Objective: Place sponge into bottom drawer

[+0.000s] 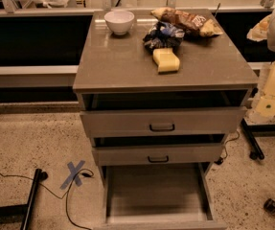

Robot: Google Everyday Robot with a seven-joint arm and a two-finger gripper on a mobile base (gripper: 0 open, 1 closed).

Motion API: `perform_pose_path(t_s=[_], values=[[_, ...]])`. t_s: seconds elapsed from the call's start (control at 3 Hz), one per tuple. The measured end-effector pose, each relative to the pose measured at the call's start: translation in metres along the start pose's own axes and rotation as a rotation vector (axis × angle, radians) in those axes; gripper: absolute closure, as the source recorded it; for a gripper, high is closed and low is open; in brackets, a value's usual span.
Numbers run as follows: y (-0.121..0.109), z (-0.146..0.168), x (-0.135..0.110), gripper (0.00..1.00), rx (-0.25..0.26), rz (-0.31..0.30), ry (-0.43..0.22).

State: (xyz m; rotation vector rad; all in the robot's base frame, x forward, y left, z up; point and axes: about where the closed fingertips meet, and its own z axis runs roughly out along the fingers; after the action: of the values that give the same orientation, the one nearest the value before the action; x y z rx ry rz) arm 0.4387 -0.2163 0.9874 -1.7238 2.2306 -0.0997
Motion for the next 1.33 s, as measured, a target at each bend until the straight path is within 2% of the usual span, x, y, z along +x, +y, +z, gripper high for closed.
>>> perform_pose_path(t_s=[0.33,0.67,1.0,1.33], values=[[0.000,0.000,0.000,0.00,0.000,0.000,0.000],[-0.026,0.017,-0.009,0.00,0.014,0.031,-0.023],[-0.059,0.038,-0.030,0.00,0.038,0.024,-0.061],[-0.102,0.078,-0.071,0.00,0.052,0.009,-0.183]])
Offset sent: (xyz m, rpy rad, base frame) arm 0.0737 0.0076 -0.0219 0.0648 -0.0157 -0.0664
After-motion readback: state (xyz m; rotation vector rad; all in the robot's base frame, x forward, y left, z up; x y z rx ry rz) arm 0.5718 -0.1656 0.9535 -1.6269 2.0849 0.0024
